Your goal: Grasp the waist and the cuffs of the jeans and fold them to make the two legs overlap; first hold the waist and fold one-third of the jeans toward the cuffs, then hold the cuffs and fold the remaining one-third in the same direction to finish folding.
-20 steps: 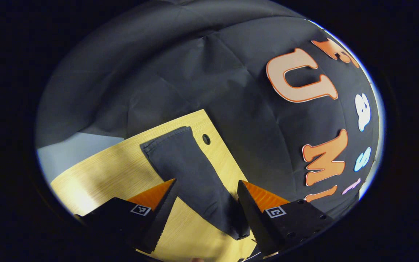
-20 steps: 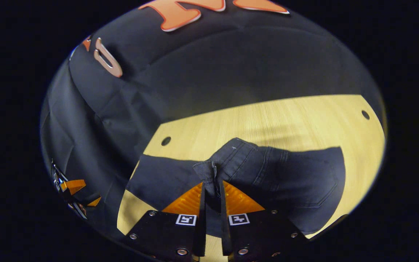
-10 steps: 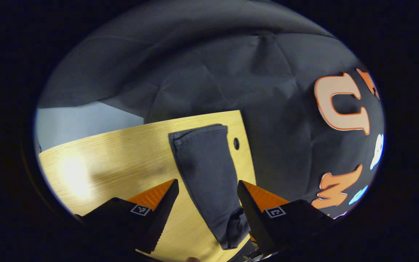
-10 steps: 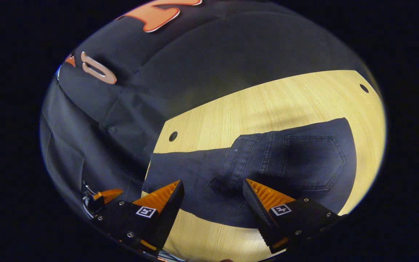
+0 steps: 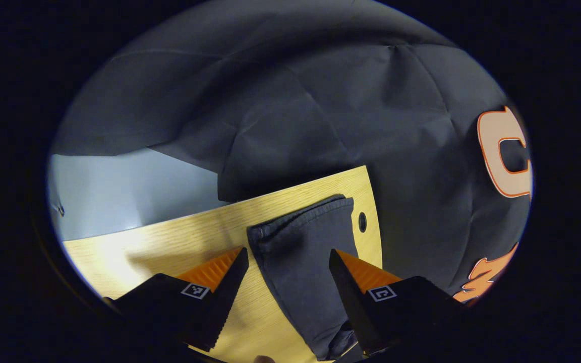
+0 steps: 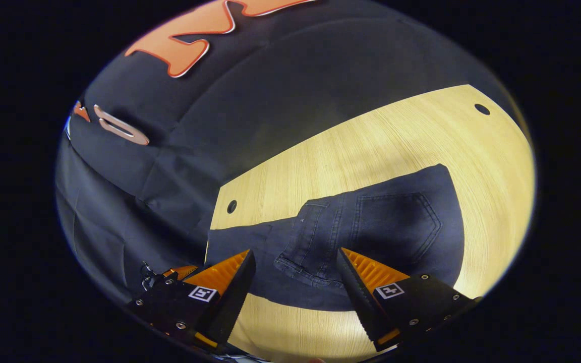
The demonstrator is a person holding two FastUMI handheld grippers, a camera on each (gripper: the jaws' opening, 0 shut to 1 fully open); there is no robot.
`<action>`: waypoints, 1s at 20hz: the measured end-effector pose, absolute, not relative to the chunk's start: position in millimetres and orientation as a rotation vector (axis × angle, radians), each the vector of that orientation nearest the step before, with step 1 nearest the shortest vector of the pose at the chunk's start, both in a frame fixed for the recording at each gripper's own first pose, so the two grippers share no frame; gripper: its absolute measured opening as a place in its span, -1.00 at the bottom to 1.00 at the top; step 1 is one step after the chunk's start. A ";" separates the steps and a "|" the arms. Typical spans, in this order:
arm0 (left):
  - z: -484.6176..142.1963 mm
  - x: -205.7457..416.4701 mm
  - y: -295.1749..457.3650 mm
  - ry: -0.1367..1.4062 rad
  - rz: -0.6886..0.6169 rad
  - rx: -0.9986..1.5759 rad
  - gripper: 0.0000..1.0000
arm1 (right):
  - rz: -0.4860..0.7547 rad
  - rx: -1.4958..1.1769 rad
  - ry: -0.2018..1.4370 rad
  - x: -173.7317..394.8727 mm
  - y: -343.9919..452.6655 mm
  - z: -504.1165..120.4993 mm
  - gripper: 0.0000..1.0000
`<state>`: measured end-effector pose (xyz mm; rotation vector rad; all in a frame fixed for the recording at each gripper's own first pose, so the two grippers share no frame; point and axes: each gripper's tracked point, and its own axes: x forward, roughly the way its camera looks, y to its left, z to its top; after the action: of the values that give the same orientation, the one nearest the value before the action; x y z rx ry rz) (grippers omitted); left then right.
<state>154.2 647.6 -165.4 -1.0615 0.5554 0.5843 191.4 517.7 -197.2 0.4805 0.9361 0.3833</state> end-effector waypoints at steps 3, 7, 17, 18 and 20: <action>-167.9 165.2 640.8 0.586 0.576 -1.029 0.89 | 0.379 0.510 0.945 192.8 516.8 -202.0 0.97; -161.7 194.3 636.1 0.489 0.490 -1.127 0.92 | 0.394 0.539 0.976 185.3 521.2 -206.4 0.97; -152.6 234.5 619.7 0.421 0.444 -1.110 -0.97 | 0.316 0.620 0.912 187.6 465.9 -188.9 0.97; -133.7 237.9 611.2 0.394 0.404 -1.092 -0.97 | 0.310 0.625 0.909 187.0 462.5 -189.1 0.97; -101.2 244.4 590.4 0.367 0.339 -1.026 -0.98 | 0.314 0.641 0.905 184.4 458.0 -185.9 0.97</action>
<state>244.4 590.4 -101.2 -1.0261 0.3669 0.3388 184.4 458.0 -185.9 0.6414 0.9050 0.3136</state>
